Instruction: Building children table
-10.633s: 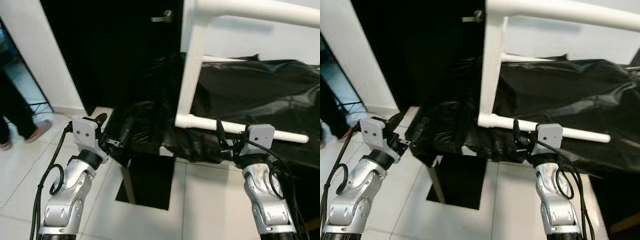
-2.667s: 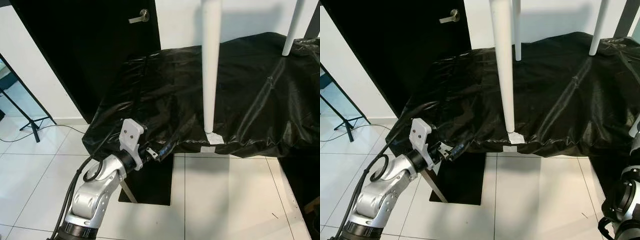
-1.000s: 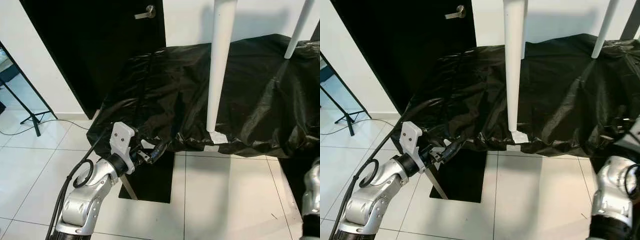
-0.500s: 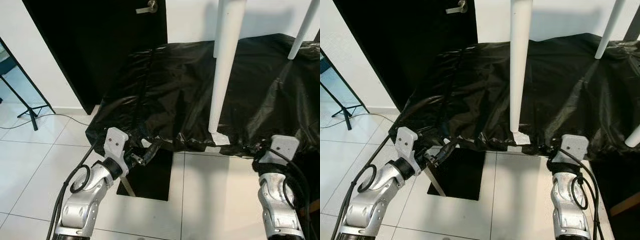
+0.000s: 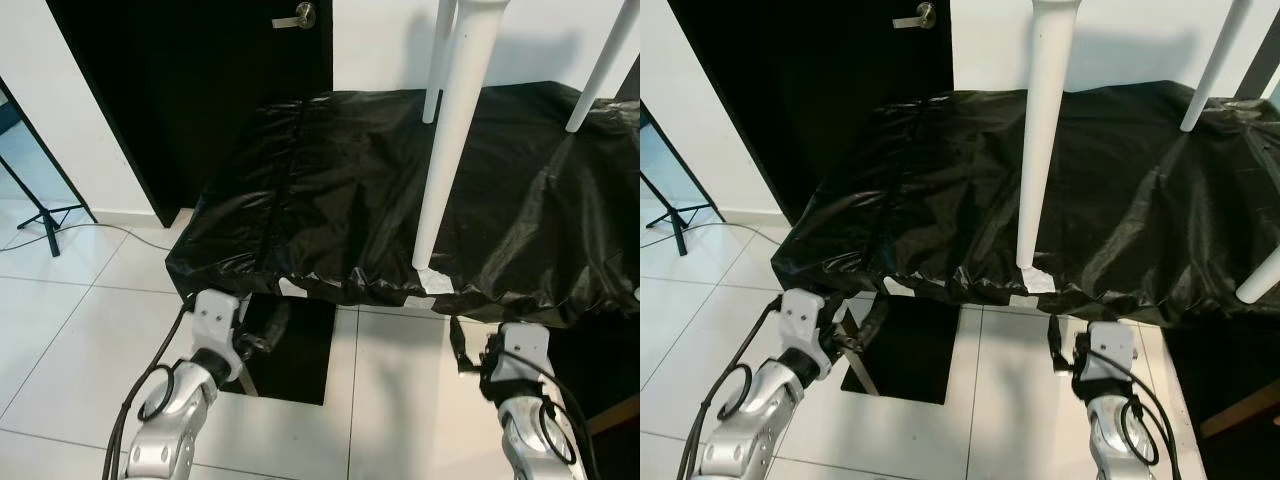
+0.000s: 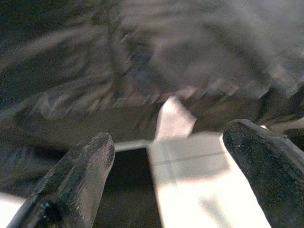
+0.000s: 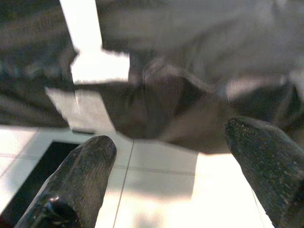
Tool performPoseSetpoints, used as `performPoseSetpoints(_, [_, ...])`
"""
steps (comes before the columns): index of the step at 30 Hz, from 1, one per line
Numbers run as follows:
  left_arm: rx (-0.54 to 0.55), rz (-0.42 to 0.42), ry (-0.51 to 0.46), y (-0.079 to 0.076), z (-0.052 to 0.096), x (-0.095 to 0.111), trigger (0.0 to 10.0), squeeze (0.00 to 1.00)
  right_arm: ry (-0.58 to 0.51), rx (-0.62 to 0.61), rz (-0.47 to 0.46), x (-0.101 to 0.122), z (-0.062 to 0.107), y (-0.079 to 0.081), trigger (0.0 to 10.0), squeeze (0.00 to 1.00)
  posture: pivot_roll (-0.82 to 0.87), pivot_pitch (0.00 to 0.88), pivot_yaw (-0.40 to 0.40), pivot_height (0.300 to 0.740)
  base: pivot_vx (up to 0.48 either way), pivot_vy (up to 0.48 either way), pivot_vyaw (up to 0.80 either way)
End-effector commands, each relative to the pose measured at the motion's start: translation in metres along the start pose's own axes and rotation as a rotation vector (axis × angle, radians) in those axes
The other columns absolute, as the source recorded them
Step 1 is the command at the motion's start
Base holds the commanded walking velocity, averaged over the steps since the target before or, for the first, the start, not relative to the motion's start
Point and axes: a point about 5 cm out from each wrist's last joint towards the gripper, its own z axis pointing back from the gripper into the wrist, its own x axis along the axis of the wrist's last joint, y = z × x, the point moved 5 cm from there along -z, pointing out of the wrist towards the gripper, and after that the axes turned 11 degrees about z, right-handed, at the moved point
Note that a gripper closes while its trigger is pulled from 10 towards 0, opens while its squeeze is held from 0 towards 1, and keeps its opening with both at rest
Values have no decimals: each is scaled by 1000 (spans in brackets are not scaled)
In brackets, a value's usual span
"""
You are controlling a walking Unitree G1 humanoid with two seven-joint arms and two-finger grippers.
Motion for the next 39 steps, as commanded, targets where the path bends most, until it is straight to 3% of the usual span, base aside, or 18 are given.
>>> performPoseSetpoints(1, [34, -15, 20, 6, 3, -10, 10000, 0, 34, 28, -6, -11, 4, 7, 10000, 0, 105, 0, 12, 740, 0, 0, 0])
performPoseSetpoints(3, [61, -5, 46, 12, 4, -26, 10000, 0, 94, 54, 12, -30, 8, 13, 10000, 0, 106, 0, 10, 740, 0, 0, 0])
performPoseSetpoints(6, [81, 11, 64, 16, 5, -35, 10000, 0, 133, 68, 16, -41, 11, 17, 10000, 0, 107, 0, 9, 740, 0, 0, 0])
performPoseSetpoints(9, [142, 61, 171, 26, 7, -75, 10000, 0, 264, 122, 6, -73, 17, 27, 10000, 0, 108, 0, 12, 740, 0, 0, 0])
performPoseSetpoints(14, [165, 76, 220, 26, 9, -93, 10000, 0, 325, 148, 7, -86, 19, 32, 10000, 0, 106, 0, 15, 740, 0, 0, 0])
performPoseSetpoints(16, [208, 94, 351, 22, 16, -129, 10000, 0, 451, 200, 25, -109, 29, 41, 10000, 0, 110, 0, 14, 740, 0, 0, 0])
performPoseSetpoints(27, [268, 104, 525, 20, 38, -171, 10000, 0, 618, 253, 40, -138, 54, 50, 10000, 0, 112, 0, 18, 740, 0, 0, 0])
performPoseSetpoints(32, [324, 119, 675, 17, 59, -198, 10000, 0, 767, 319, 42, -157, 81, 67, 10000, 0, 113, 0, 16, 740, 0, 0, 0])
performPoseSetpoints(39, [329, 94, 748, 8, 61, -208, 10000, 0, 828, 387, 41, -162, 94, 82, 10000, 0, 106, 0, 32, 740, 0, 0, 0])
